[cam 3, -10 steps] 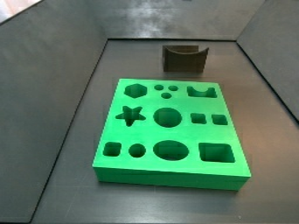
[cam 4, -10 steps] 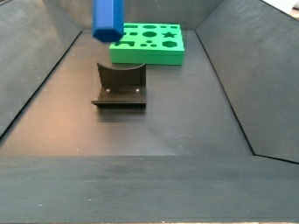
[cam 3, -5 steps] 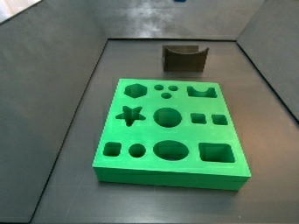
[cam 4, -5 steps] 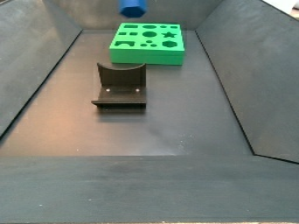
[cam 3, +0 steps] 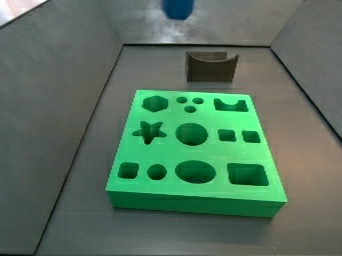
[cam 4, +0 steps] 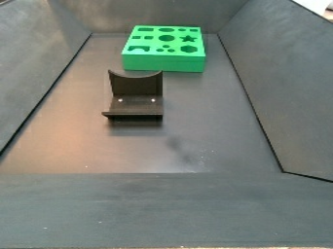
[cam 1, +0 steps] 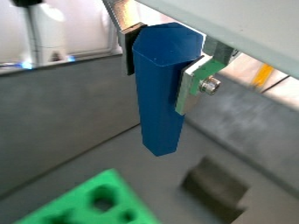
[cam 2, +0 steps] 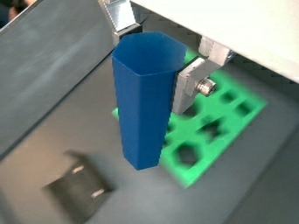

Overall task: Pick up the hexagon object. Move up. Place the hexagon object on the fixture. Regrasp the hexagon object. Move to above the board. Insert the hexagon object.
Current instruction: Move to above the board, then insert the hexagon object.

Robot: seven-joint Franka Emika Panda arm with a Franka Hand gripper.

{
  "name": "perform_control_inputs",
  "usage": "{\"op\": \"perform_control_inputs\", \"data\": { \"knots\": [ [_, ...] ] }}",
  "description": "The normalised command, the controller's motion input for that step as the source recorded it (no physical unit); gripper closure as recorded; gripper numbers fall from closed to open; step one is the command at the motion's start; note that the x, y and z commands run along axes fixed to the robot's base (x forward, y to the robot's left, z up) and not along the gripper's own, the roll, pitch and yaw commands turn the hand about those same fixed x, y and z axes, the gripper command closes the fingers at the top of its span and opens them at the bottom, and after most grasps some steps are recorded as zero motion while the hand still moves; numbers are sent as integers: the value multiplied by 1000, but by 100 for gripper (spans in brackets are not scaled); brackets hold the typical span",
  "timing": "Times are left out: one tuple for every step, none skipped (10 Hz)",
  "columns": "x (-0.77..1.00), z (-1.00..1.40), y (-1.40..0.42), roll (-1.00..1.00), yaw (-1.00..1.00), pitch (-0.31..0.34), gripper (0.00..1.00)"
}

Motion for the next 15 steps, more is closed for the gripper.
{"op": "perform_control_inputs", "data": {
  "knots": [
    [-252, 85, -272, -1000, -41, -13, 100],
    [-143, 37, -137, -904, -39, -12, 100],
    [-98, 43, -82, -668, -28, -12, 100],
    [-67, 9, -37, -390, -16, -19, 100],
    [-50, 3, -11, -245, -10, -22, 100],
    [0, 51, 0, -11, 0, 4, 100],
    [20, 0, 0, 0, 0, 11, 100],
    [-80, 0, 0, 0, 0, -37, 100],
    [0, 0, 40, -6, 0, 0, 100],
    [-306, -263, 0, 0, -226, -59, 100],
    [-214, -389, 11, -57, -606, -96, 100],
    [-89, -514, 0, -44, -963, -59, 100],
    [0, -551, 0, -31, -1000, -56, 100],
    [0, -566, 0, -7, -1000, -56, 100],
    [0, -749, 0, 0, -1000, 0, 100]
  ]
}}
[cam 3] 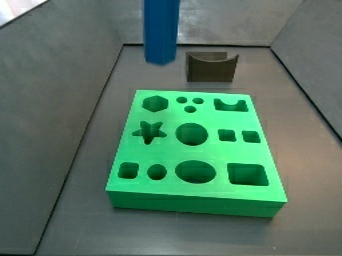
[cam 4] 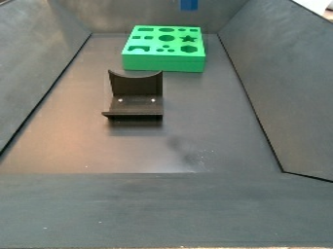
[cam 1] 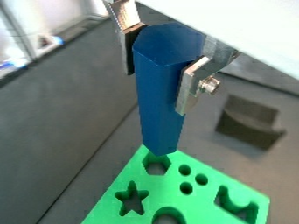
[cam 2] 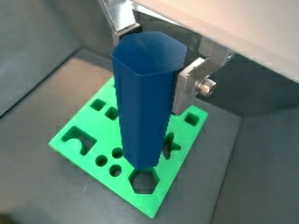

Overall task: Pick up the hexagon object. Move up. Place the hexagon object on the fixture. Regrasp the hexagon object. Move to above the board. Insert the hexagon object.
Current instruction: Insert the hexagon object.

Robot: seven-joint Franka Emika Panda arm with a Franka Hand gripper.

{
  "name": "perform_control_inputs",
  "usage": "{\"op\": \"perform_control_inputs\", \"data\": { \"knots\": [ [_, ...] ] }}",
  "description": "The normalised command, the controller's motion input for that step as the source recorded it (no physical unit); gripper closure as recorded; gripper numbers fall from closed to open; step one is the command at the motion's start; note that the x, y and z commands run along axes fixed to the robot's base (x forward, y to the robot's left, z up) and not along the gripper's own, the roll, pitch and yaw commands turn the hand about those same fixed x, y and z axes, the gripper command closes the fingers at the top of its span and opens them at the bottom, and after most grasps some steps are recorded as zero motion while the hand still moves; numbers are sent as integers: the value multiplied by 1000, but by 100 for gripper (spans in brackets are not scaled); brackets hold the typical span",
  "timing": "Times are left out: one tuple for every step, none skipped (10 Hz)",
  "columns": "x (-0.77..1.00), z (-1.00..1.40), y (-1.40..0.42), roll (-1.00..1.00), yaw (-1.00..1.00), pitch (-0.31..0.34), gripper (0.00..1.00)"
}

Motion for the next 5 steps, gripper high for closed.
{"op": "perform_control_inputs", "data": {
  "knots": [
    [0, -720, 0, 0, -1000, 0, 100],
    [0, -706, 0, 0, -1000, 0, 100],
    [0, -691, 0, 0, -1000, 0, 100],
    [0, -734, 97, 13, -926, 0, 100],
    [0, -171, 177, 71, -346, 71, 100]
  ]
}}
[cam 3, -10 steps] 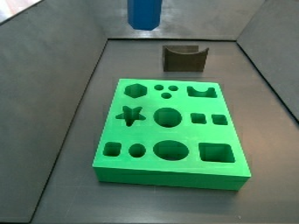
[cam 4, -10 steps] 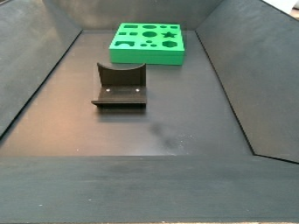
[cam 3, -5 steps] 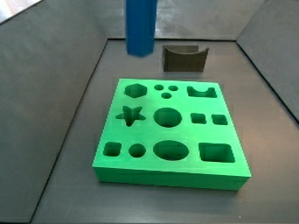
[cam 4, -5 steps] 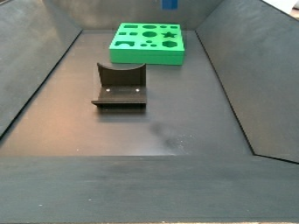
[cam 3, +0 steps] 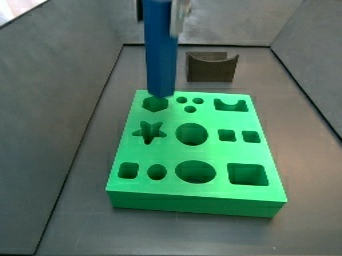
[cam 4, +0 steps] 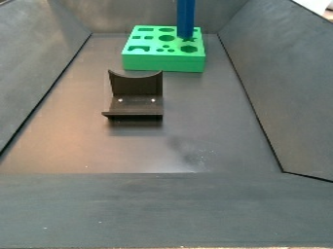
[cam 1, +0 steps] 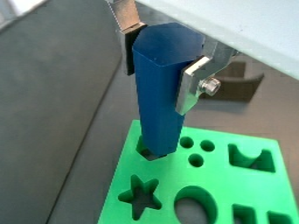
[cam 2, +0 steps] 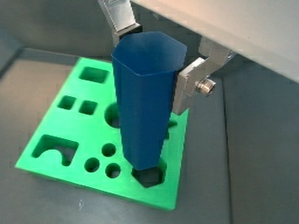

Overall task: Pick up the hexagon object. Move up. Place the hexagon object on the fixture. Regrasp the hexagon object. Move to above the board. Insert the hexagon object.
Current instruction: Insert the hexagon object.

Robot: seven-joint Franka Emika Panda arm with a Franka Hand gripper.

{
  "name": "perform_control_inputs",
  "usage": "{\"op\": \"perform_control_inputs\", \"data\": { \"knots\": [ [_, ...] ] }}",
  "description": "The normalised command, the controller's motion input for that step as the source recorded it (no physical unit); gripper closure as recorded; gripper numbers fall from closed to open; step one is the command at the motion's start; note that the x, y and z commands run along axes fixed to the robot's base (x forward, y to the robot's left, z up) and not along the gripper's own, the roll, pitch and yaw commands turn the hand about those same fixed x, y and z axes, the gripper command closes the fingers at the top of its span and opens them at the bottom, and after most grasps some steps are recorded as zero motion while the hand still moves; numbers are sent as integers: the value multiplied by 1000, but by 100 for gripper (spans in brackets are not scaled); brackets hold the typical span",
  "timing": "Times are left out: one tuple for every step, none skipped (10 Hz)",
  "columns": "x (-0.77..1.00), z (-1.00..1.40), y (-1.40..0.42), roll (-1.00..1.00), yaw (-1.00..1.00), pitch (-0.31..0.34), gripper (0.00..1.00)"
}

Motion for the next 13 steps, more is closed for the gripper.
{"op": "perform_control_inputs", "data": {
  "knots": [
    [0, 0, 74, 0, 31, 0, 100],
    [109, -454, 257, 0, -374, 0, 100],
    [0, -597, 174, 64, -394, 0, 100],
    [0, -571, 169, 23, -449, 0, 100],
    [-86, -380, 103, 14, -360, 0, 100],
    [-157, -314, 23, 0, -294, 0, 100],
    [-357, -280, 0, 0, -183, -9, 100],
    [-497, -294, 0, 0, 0, -71, 100],
    [-317, -323, -57, -36, 120, -86, 100],
    [0, -291, -126, -81, 334, -76, 100],
    [0, -214, -97, -187, 411, -121, 100],
    [186, -126, -91, -251, 503, -91, 100],
    [123, -83, -77, -271, 471, -84, 100]
  ]
}}
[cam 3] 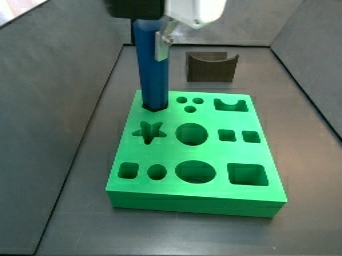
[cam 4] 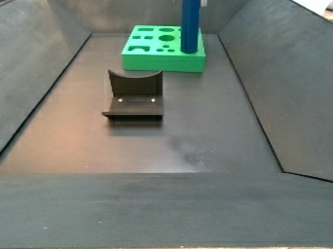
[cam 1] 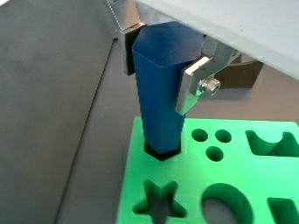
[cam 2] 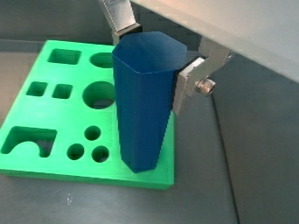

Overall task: Pick up the hexagon object. Move up. Place the hexagon object on the fixture. Regrasp the hexagon object. Move to above the board. Insert the hexagon object.
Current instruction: Insert the hexagon object.

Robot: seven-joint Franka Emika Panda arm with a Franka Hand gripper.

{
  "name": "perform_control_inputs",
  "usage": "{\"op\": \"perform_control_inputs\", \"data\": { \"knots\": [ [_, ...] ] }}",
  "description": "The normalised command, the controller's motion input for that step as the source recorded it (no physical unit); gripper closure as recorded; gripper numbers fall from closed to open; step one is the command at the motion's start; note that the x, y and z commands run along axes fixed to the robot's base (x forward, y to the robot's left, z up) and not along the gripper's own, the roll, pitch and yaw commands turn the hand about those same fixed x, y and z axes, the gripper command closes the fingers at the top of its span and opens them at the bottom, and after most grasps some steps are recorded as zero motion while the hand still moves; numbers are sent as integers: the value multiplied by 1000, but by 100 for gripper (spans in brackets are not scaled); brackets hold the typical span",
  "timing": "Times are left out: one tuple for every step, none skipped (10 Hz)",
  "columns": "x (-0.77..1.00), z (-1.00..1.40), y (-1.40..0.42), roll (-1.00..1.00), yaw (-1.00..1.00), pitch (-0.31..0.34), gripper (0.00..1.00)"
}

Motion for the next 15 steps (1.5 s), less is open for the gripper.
{"op": "perform_control_inputs", "data": {
  "knots": [
    [-137, -60, 0, -111, 0, -90, 100],
    [0, -180, -100, -250, 717, -11, 100],
    [6, -103, -66, -240, 846, 0, 100],
    [0, -60, -31, -207, 903, 0, 100],
    [-43, -169, 0, -196, 797, -80, 100],
    [-31, -97, 0, 0, 71, -54, 100],
    [0, 0, 11, -27, 0, 0, 100],
    [0, -46, 0, 0, 0, 0, 100],
    [0, -437, 0, -26, 23, 0, 100],
    [0, -766, 0, -183, 131, -19, 100],
    [0, -740, 0, -191, 117, -46, 100],
    [-17, -589, 0, -161, 94, -43, 100],
    [-57, -523, 0, -187, 74, -64, 100],
    [0, -129, 46, -154, 9, 0, 100],
    [0, 0, 0, 0, 0, 0, 100]
  ]
}}
